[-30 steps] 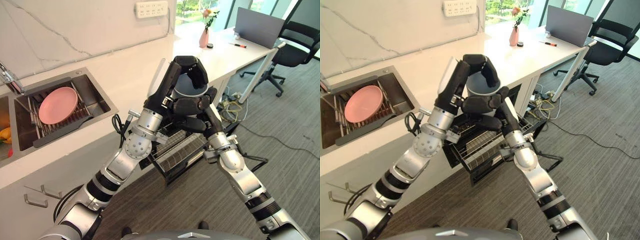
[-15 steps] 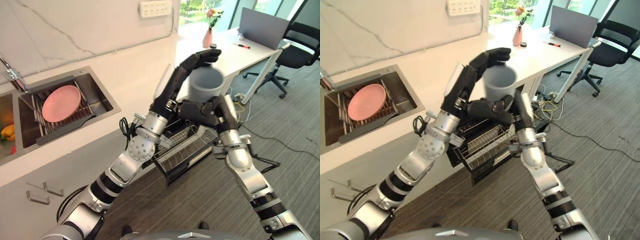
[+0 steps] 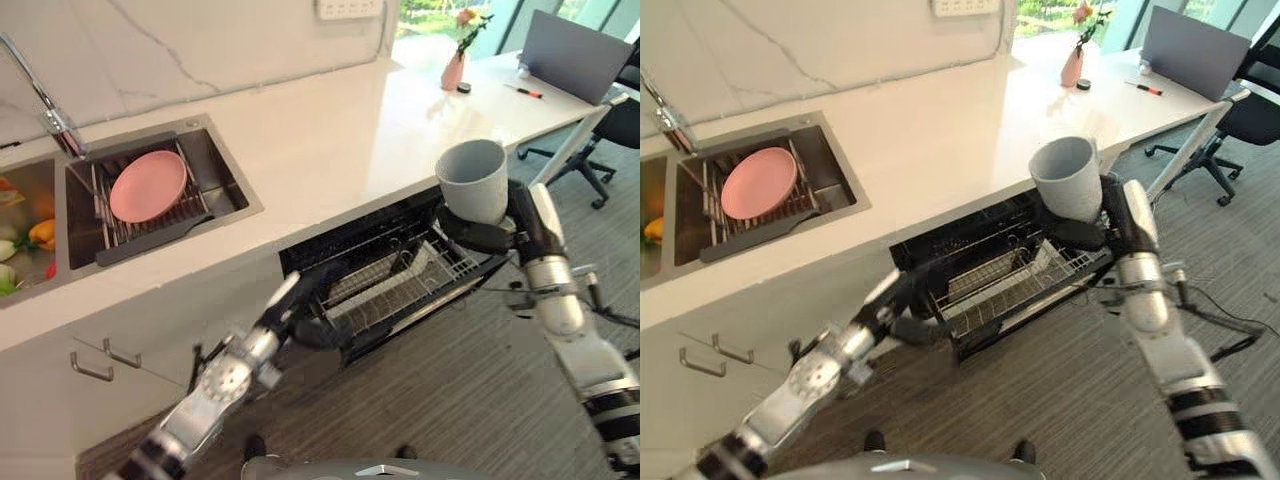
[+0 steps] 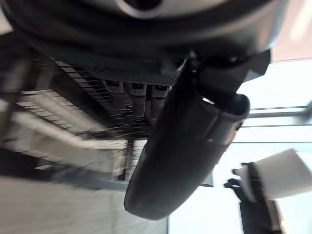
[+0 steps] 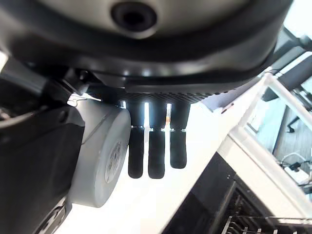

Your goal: Place the dishes in the dishwasher.

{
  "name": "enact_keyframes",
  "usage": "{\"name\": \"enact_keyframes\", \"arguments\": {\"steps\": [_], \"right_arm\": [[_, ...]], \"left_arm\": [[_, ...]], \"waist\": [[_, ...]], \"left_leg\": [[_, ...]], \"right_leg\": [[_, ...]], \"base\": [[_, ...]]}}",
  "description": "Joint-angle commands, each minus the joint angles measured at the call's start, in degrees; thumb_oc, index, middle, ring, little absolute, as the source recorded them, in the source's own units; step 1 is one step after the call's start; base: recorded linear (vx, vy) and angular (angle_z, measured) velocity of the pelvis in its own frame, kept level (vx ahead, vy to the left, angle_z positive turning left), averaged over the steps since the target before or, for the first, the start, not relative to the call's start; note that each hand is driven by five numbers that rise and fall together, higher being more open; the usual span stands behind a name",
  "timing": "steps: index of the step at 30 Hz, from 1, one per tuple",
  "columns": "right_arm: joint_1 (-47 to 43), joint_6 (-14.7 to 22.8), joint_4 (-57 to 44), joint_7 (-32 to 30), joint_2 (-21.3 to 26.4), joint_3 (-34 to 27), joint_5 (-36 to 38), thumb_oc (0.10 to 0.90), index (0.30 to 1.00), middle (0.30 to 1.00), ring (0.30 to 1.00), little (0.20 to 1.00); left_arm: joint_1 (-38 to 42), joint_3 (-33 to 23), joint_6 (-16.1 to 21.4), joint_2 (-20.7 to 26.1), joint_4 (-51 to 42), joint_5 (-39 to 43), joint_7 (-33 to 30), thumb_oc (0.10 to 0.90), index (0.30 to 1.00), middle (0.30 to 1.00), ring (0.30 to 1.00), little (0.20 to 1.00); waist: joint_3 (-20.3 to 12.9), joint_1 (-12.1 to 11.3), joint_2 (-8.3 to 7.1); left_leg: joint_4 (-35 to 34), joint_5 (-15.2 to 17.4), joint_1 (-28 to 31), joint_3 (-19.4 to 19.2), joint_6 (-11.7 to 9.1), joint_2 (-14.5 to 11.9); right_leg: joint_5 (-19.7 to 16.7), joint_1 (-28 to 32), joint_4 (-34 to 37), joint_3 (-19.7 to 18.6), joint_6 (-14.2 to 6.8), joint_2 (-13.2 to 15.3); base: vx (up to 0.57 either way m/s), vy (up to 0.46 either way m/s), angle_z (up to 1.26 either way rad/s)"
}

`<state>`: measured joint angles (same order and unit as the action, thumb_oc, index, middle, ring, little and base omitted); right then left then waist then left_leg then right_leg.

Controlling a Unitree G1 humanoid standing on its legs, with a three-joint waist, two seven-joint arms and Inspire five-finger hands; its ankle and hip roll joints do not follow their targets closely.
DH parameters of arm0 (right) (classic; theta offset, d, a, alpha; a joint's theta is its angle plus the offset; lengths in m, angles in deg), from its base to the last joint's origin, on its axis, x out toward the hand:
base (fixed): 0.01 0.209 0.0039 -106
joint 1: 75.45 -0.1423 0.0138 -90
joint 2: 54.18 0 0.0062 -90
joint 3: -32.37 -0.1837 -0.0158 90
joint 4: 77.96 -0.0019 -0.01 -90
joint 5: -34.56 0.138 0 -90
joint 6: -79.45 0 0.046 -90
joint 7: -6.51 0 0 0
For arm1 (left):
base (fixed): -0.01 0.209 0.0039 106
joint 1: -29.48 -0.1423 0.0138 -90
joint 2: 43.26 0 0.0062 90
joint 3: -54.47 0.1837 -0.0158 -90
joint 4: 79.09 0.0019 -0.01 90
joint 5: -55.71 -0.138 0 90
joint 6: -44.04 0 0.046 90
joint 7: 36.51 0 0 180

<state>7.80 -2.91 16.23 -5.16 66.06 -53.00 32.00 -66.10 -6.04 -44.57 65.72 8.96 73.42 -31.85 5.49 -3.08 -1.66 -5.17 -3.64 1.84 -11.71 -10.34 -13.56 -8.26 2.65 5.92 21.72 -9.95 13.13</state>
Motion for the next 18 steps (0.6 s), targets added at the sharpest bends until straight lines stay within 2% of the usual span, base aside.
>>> {"name": "enact_keyframes", "arguments": {"steps": [1, 4, 7, 10, 11, 13, 15, 17, 18], "right_arm": [[-7.6, 3.5, -1.7, 5.3, 6.5, -2.1, -3.8, 0.400, 0.300, 0.300, 0.300, 0.300], [-7.9, 3.5, 0.8, 9.4, 11.6, 1.8, -7.5, 0.400, 0.300, 0.300, 0.300, 0.300], [-9.8, 3.6, 3.1, 11.0, 15.3, 6.0, -11.3, 0.400, 0.300, 0.300, 0.300, 0.300], [-15.5, 3.6, 5.2, 13.1, 20.6, 14.7, -17.5, 0.400, 0.300, 0.300, 0.300, 0.300], [-17.3, 3.5, 6.3, 13.1, 21.1, 16.5, -18.2, 0.400, 0.300, 0.300, 0.300, 0.300], [-22.6, 3.0, 9.9, 13.7, 21.9, 22.7, -19.3, 0.400, 0.300, 0.300, 0.300, 0.300], [-23.3, 3.0, 10.2, 13.6, 21.8, 23.2, -19.2, 0.400, 0.300, 0.300, 0.300, 0.300], [-28.3, 2.4, 13.0, 13.0, 21.9, 27.0, -19.0, 0.400, 0.300, 0.300, 0.300, 0.300], [-29.0, 2.5, 13.3, 12.9, 21.8, 27.6, -18.9, 0.400, 0.300, 0.300, 0.300, 0.300]], "left_arm": [[7.6, 2.7, 2.5, 0.3, -4.5, 5.7, 10.3, 0.800, 0.900, 0.900, 0.900, 0.900], [3.9, 1.5, 1.5, 2.6, -2.0, 5.0, 13.3, 0.800, 0.900, 0.900, 0.900, 0.900], [1.2, -0.1, 1.5, 2.8, 0.6, 4.8, 13.7, 0.800, 0.900, 0.900, 0.900, 0.900], [-0.3, -1.6, 2.2, 2.5, 3.4, 4.5, 12.3, 0.800, 0.900, 0.900, 0.900, 0.900], [-0.6, -1.9, 2.2, 2.3, 4.0, 4.6, 11.9, 0.800, 0.900, 0.900, 0.900, 0.900], [-0.9, -2.9, 2.9, 2.6, 4.7, 4.0, 9.8, 0.800, 0.900, 0.900, 0.900, 0.900], [-0.9, -3.0, 2.9, 2.5, 4.7, 4.0, 9.7, 0.800, 0.900, 0.900, 0.900, 0.900], [-1.1, -3.6, 3.5, 3.3, 4.1, 5.3, 8.0, 0.800, 0.900, 0.900, 0.900, 0.900], [-1.0, -3.7, 3.5, 3.2, 4.1, 5.4, 8.0, 0.800, 0.900, 0.900, 0.900, 0.900]], "waist": [[-1.1, -2.1, -0.35], [-0.5, -3.0, -0.82], [0.1, -3.8, -1.45], [2.1, -5.2, -2.18], [2.7, -5.4, -2.36], [5.7, -7.2, -3.00], [5.7, -7.1, -2.97], [9.8, -8.7, -2.95], [9.8, -8.5, -2.91]], "left_leg": [[0.2, -1.1, -0.4, -2.6, 0.6, 1.1], [0.2, -0.9, -0.5, -2.4, 0.3, 1.0], [0.2, -1.7, -1.5, -1.9, 0.2, 1.0], [0.5, -2.2, -2.8, -1.1, 0.0, 0.6], [0.6, -2.5, -3.5, -0.9, 0.0, 0.4], [1.4, -3.2, -5.7, -0.1, 0.0, 0.1], [1.4, -3.2, -5.8, -0.1, 0.0, 0.1], [3.2, -4.0, -9.5, 1.5, 0.1, 0.2], [3.5, -3.9, -9.9, 1.6, 0.1, 0.1]], "right_leg": [[4.0, 7.5, -1.4, 2.8, -4.0, 3.5], [4.5, 7.8, -1.6, 3.3, -4.0, 3.1], [4.2, 7.3, -1.6, 3.7, -3.9, 2.9], [4.0, 6.1, -1.8, 3.7, -4.0, 2.5], [3.9, 5.6, -1.9, 3.6, -4.0, 2.4], [3.8, 3.7, -2.6, 3.2, -3.7, 2.2], [3.8, 3.6, -2.7, 3.2, -3.7, 2.2], [3.6, 0.9, -4.1, 3.4, -3.3, 2.5], [3.6, 0.7, -4.3, 3.4, -3.2, 2.5]], "base": [[-0.01, 0.004, 0.13], [-0.01, -0.004, 0.04], [-0.02, -0.024, 0.10], [-0.11, -0.040, 0.12], [-0.14, -0.064, 0.00], [-0.17, -0.074, 0.03], [-0.09, -0.029, 0.03], [-0.23, -0.048, 0.10], [-0.27, -0.027, 0.16]]}}
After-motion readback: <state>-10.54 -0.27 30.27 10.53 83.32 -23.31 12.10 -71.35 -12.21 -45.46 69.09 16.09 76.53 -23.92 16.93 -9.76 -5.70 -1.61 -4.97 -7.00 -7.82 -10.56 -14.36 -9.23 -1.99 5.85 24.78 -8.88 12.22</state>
